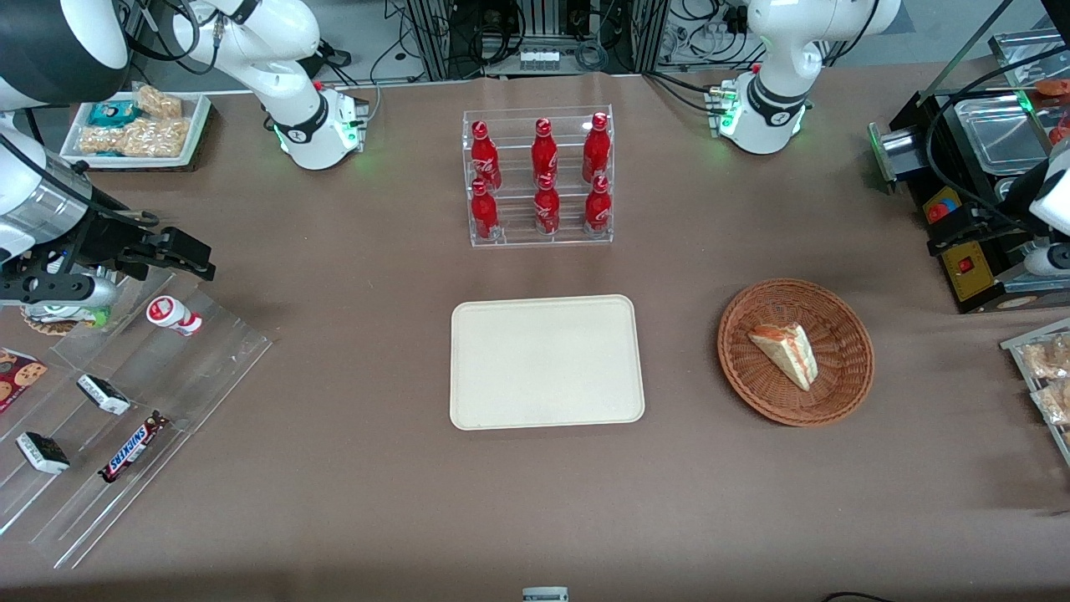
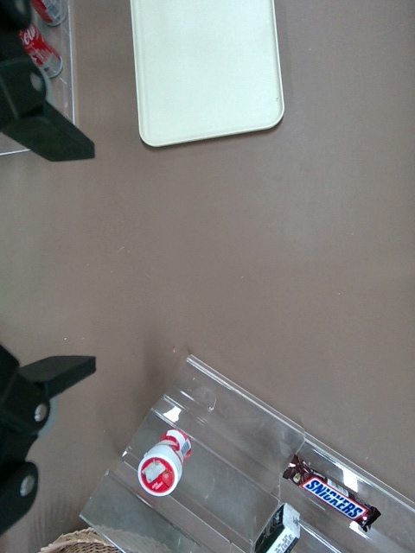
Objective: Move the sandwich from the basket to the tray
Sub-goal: 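Move the left gripper down over the wrapped sandwich in the wicker basket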
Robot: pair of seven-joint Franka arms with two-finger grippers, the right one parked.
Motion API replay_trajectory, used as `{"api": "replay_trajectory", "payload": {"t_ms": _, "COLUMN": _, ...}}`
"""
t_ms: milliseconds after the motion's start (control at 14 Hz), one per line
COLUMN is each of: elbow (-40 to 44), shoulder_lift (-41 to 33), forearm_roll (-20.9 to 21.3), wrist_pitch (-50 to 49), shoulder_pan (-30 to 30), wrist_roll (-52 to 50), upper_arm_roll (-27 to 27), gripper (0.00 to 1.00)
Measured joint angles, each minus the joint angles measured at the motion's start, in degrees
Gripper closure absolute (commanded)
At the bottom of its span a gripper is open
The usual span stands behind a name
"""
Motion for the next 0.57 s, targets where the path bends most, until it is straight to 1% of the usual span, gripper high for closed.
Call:
{"api": "replay_trajectory", "payload": {"t_ms": 214, "elbow": 0.23, "shoulder_lift": -0.43, "forearm_roll": 0.00, "wrist_pitch": -0.56, "shoulder_pan": 0.17, "wrist_roll": -0.45, "upper_arm_roll": 0.57, "gripper": 0.00}}
{"api": "replay_trajectory", "payload": {"t_ms": 357, "elbow": -1.48, "shoulder_lift": 0.64, "forearm_roll": 0.00, "wrist_pitch": 0.12, "shoulder_pan": 0.10, "wrist_roll": -3.78, "upper_arm_roll": 0.68, "gripper": 0.00}}
{"api": "replay_trajectory", "payload": {"t_ms": 429, "elbow": -3.73, "shoulder_lift": 1.96, "forearm_roll": 0.00, "wrist_pitch": 3.14, "shoulder_pan": -0.16, "wrist_roll": -6.92, "upper_arm_roll": 0.54, "gripper": 0.00}}
{"api": "replay_trajectory", "payload": {"t_ms": 571, "elbow": -10.41, "shoulder_lift": 5.43, "forearm_roll": 0.00, "wrist_pitch": 13.99, "shoulder_pan": -2.21, "wrist_roll": -16.27, "upper_arm_roll": 0.18, "gripper": 0.00}}
